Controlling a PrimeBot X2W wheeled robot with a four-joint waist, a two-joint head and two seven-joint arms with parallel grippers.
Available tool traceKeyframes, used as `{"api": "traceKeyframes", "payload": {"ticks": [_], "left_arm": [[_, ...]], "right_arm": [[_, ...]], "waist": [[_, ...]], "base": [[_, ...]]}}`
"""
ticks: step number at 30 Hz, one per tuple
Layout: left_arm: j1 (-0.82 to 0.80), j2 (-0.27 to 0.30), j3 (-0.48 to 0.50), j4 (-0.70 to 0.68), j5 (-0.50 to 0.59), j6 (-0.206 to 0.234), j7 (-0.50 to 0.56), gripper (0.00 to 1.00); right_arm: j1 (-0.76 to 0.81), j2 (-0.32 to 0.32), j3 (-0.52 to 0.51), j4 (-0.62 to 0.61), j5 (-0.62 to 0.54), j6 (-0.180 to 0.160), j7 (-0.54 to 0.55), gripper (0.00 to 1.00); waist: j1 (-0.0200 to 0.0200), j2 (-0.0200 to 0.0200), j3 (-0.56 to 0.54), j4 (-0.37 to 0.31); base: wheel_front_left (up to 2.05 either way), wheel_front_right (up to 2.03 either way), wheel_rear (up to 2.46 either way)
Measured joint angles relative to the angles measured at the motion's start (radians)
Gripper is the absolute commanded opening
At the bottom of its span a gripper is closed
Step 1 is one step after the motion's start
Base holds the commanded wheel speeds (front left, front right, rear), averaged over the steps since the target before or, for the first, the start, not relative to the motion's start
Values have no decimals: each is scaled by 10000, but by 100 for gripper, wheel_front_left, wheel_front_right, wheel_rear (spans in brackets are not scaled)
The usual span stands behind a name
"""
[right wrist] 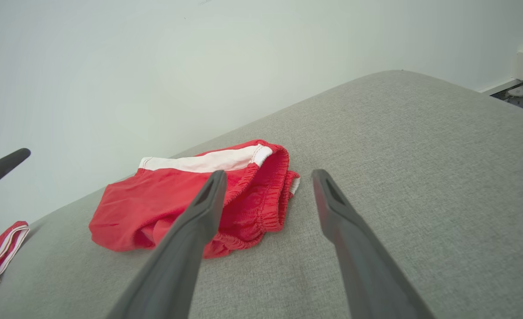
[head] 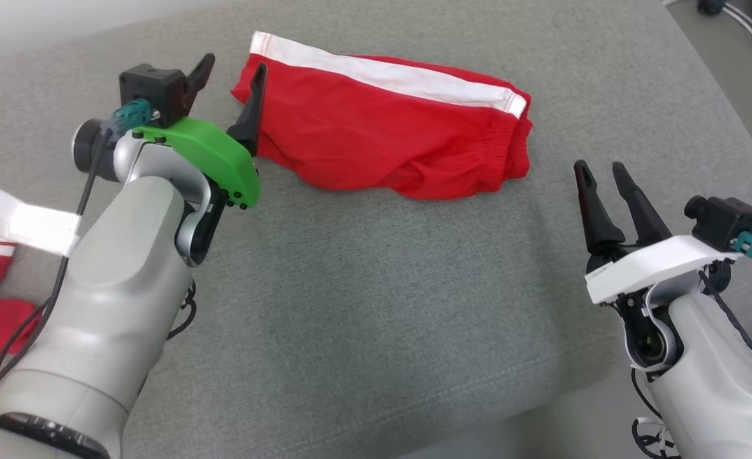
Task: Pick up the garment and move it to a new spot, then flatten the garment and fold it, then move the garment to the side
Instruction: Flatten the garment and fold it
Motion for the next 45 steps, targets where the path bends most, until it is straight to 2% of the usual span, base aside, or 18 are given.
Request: {"api": "traceKeyframes", "payload": {"ticks": [8,16,24,45], "left_arm": [[1886,395,949,-1827,351,443,0,100],[3344,280,1327,-3216,491,635,0,100],[4004,360,1551,-4454,978,807,0,100],[5074,765,1620,-5914,1551,853,0,100]], "right_arm": [[294,280,-236,105,19,-52,0,100],[555,301,-723,125,92,-278,-2,100],[455,372,-784,813,539,-366,138,100],[-1178,1273,-1871,2964,3739,-234,1933,100]], "waist": [[0,0,-479,487],[0,0,-728,901],[0,0,-675,1075],[0,0,137,1617]], "base": [[0,0,0],[0,0,0],[0,0,0],[0,0,0]]}}
